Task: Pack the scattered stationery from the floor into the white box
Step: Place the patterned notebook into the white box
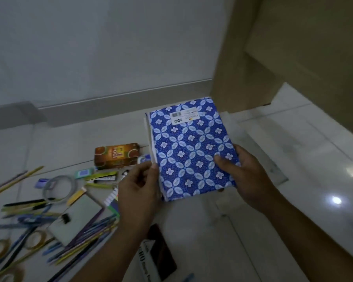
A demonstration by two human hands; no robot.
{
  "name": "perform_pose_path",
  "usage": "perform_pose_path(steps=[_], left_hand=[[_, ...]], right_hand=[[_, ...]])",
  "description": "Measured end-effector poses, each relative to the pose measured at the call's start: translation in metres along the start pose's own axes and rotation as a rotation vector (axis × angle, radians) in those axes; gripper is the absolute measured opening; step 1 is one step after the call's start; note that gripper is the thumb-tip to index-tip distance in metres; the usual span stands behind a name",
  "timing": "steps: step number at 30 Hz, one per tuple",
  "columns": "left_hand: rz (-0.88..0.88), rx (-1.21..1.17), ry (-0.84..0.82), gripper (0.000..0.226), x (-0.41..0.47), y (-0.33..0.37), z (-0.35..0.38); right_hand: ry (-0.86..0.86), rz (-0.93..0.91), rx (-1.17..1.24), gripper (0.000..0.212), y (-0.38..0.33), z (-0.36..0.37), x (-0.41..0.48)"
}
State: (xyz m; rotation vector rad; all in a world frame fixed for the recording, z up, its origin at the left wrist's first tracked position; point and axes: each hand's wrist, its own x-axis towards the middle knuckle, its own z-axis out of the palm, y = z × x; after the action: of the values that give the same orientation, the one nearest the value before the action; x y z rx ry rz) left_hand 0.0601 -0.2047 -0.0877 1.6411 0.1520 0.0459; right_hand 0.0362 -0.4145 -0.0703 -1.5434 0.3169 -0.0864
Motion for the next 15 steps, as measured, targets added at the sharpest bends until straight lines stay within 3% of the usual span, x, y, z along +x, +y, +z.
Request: perform_pose_path(steps=[4, 8, 11, 15], left_hand=[[-0.163, 0.03, -0.138, 0.028, -0.011, -0.017, 0.044], [-0.227, 0.323, -0.349, 0.041, -0.025, -0.039, 0.08], [-0.15, 0.479, -0.475, 0.029, -0.038, -0.049, 0.095], [-0.27, 0.371, -0.49, 0.015, -0.04, -0.046, 0.092]], right_hand=[[0.117, 0.037, 0.026, 0.023, 0.008, -0.049, -0.008], [0.225, 0.059, -0.003, 0.014, 0.017, -0.079, -0.006], [0.266, 0.066, -0.057, 0.011, 0.023, -0.092, -0.005], [0.241, 0.089, -0.295, 0.021, 0.033, -0.102, -0.006]])
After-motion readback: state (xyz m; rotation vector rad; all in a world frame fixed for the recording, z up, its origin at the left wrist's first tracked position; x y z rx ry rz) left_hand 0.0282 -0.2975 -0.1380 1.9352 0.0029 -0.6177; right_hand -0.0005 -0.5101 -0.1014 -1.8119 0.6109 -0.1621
